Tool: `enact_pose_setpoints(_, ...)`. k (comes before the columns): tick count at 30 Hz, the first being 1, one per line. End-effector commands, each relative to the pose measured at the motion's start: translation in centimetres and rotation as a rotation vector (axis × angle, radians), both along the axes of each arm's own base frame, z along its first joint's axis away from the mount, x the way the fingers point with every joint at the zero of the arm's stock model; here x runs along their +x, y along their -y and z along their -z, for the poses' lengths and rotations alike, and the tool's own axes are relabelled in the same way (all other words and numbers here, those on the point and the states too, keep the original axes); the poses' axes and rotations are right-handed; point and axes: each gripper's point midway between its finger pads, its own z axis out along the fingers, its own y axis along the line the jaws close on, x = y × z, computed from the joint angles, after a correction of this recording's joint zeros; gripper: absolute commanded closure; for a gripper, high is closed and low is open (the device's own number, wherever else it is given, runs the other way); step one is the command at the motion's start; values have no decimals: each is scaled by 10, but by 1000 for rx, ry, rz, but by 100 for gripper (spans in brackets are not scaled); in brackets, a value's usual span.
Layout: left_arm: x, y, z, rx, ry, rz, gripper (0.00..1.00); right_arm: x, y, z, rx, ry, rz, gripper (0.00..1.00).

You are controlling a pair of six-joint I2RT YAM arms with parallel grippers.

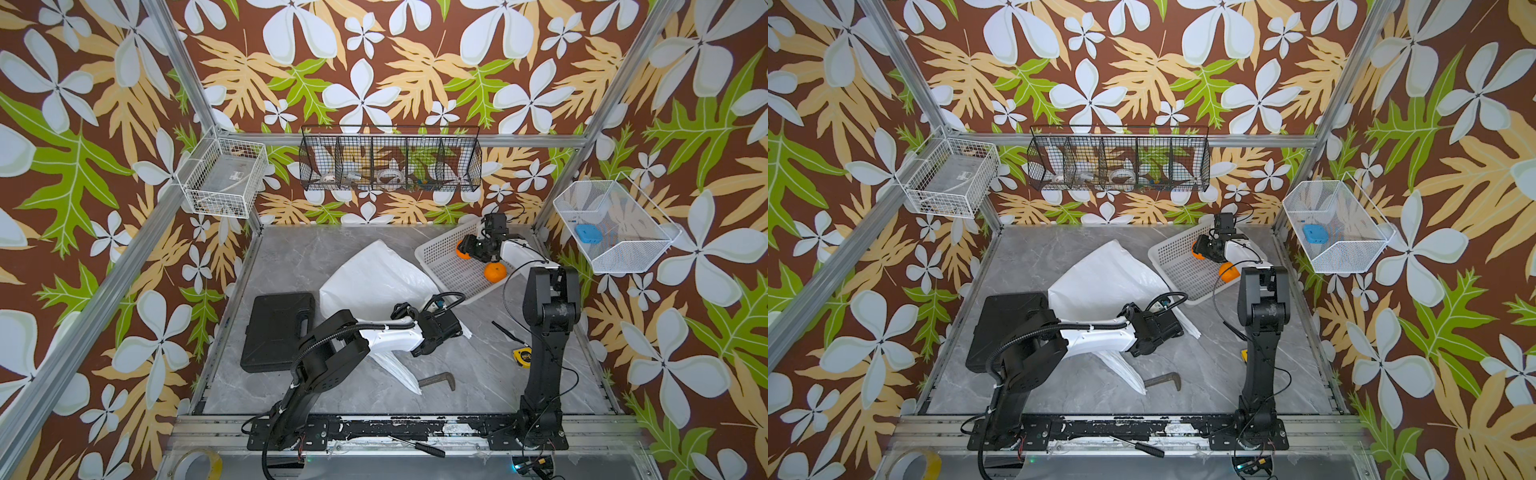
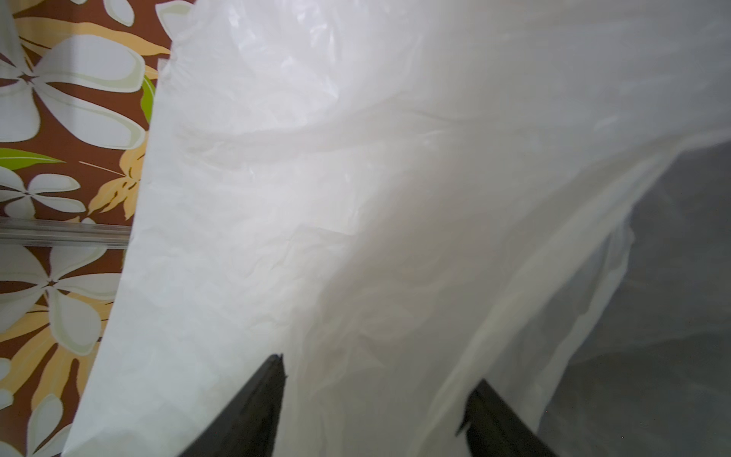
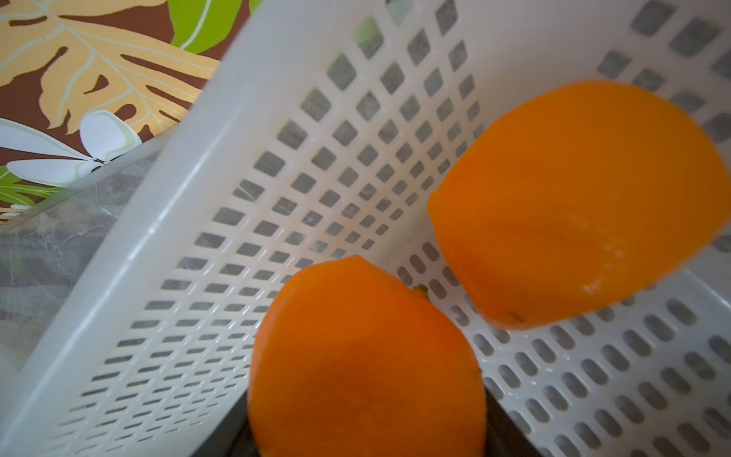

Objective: Place the oranges into plastic bags & tie knots
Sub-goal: Open the plastic bag at the center of the board, then place the orange in the plastic bag.

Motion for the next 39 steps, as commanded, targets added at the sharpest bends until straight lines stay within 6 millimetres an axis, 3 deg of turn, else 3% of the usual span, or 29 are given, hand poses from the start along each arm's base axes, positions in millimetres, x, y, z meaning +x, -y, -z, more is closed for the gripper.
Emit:
enact_pose_setpoints(1, 8, -13, -15, 51, 68, -37, 58, -1, 1, -22, -3, 48, -4, 62)
enact_pose_setpoints(5, 10, -21, -40, -40, 87, -72, 85, -19, 0, -51, -4, 98, -14, 64)
enact_pose_setpoints(8, 8, -26, -67, -151, 90, -83, 100, -42, 1, -74, -13, 141, -20, 65)
enact_pose_setpoints(12, 3, -23, -100, -311, 55, -61, 100, -78, 6, -102, -39, 199, -14, 66)
enact_pose_setpoints(15, 3, -19, -119, -437, 0, -42, 100, -109, -1, -140, -16, 277, -44, 67)
enact_pose_setpoints(18, 7, -15, -132, -562, -86, -28, 100, -149, -27, -194, -11, 403, -146, 67)
enact_pose_setpoints(22, 12, -7, -153, -680, -156, 6, 100, -220, -81, -258, -4, 570, -315, 68)
enact_pose_setpoints(25, 17, -4, -167, -757, -195, 22, 100, -273, -109, -292, 79, 682, -401, 68)
enact_pose_setpoints(28, 24, -7, -173, -834, -240, 5, 100, -319, -115, -319, 134, 786, -445, 68)
enact_pose_setpoints(31, 29, -11, -174, -912, -295, -12, 100, -358, -121, -327, 202, 837, -552, 68)
enact_pose_setpoints(33, 31, -11, -177, -940, -313, -10, 100, -375, -127, -316, 231, 813, -629, 68)
enact_pose_setpoints(35, 31, -10, -183, -954, -318, 4, 100, -378, -133, -293, 257, 753, -657, 68)
enact_pose_setpoints(39, 27, -6, -189, -977, -335, 28, 100, -358, -146, -253, 296, 674, -629, 69)
